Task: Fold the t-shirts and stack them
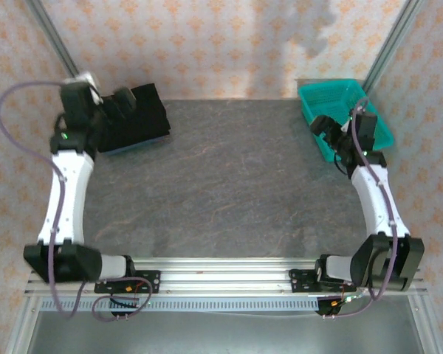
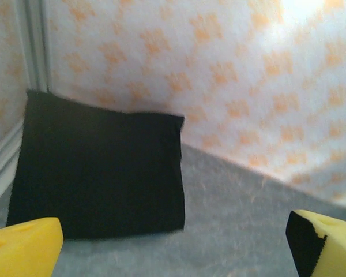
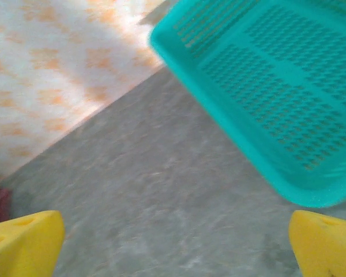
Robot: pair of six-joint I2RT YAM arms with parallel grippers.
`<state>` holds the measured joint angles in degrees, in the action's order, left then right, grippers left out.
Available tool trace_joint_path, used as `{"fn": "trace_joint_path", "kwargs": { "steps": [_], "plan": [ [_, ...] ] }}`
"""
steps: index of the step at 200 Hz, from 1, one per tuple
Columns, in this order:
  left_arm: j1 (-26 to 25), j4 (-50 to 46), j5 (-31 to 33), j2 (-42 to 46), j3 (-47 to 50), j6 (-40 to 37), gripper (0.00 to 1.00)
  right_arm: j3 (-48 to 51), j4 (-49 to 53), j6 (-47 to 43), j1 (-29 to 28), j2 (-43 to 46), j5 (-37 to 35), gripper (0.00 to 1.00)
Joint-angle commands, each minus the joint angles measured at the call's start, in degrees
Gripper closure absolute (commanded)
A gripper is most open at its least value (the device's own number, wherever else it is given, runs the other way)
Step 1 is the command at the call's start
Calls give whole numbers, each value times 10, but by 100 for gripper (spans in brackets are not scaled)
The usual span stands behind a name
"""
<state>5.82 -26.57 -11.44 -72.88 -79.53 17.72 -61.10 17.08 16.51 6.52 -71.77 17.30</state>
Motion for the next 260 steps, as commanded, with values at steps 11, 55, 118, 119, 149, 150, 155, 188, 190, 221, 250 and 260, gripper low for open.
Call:
{"fn": "trace_joint_path", "kwargs": {
  "steps": [11,55,118,119,149,150,155,188,190,221,250,260],
  "plan": [
    [-41,157,136,86,256,3,0,147,-173,-19,0,13,-177,1],
    [-58,329,240,119,487,-29,0,323,-397,-35,-14,-17,-188,1],
    [-62,578,243,-1,565,-99,0,405,-614,-151,-64,-65,-251,1],
    [-62,580,241,-2,566,-102,0,405,-614,-151,-64,-65,-249,1],
    [-63,696,220,-49,594,-136,0,459,-845,-159,-65,-189,-239,1],
    [-63,700,220,-52,594,-136,0,457,-839,-159,-65,-187,-238,1],
    [-63,711,217,-73,590,-138,0,451,-790,-159,-65,-168,-233,1],
    [-82,729,214,-131,567,-166,0,393,-668,-165,-74,-159,-241,1],
    [-82,730,213,-131,568,-166,0,392,-665,-165,-74,-159,-241,1],
    [-82,715,213,-128,563,-165,0,400,-688,-168,-75,-162,-238,1],
    [-82,711,213,-127,562,-165,0,405,-702,-165,-75,-164,-250,1],
    [-83,708,212,-126,561,-164,0,404,-702,-165,-75,-165,-250,1]
  ]
}}
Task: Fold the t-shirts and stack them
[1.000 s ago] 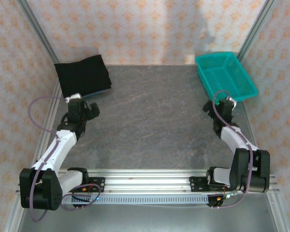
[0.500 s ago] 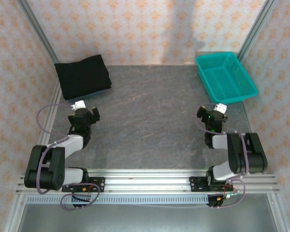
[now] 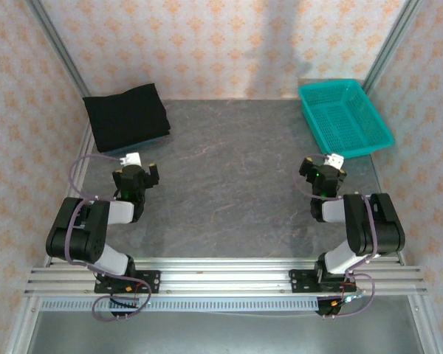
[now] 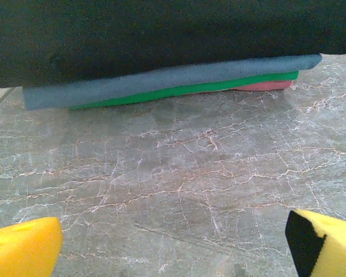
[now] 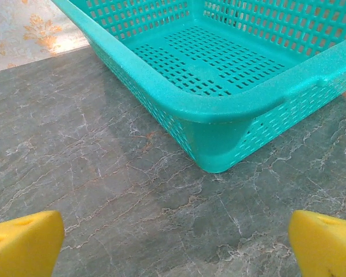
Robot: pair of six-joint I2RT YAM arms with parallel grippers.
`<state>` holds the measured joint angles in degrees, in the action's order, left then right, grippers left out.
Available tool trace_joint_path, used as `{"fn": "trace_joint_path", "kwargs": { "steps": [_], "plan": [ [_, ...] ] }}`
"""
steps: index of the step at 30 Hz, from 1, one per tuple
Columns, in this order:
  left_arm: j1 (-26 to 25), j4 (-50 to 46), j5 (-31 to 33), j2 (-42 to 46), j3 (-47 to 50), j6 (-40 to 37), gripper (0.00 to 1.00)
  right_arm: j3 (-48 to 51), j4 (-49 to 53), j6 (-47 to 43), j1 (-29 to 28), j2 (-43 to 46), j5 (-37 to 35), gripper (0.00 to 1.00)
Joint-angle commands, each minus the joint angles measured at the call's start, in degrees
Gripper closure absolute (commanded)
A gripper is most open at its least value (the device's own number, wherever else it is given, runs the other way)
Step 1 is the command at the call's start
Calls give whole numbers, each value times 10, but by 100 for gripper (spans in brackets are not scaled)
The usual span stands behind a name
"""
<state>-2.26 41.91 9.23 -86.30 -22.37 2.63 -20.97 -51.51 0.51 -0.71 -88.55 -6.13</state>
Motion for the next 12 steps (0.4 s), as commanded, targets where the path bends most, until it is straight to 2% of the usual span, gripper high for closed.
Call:
{"fn": "trace_joint_path", "kwargs": {
  "steps": [1,12],
  "plan": [
    [-2,24,5,8,-10,-13,0,3,-17,-5,-3,3,-15,1],
    [-3,24,6,8,-10,-14,0,5,-21,-5,-3,3,-15,1]
  ]
}}
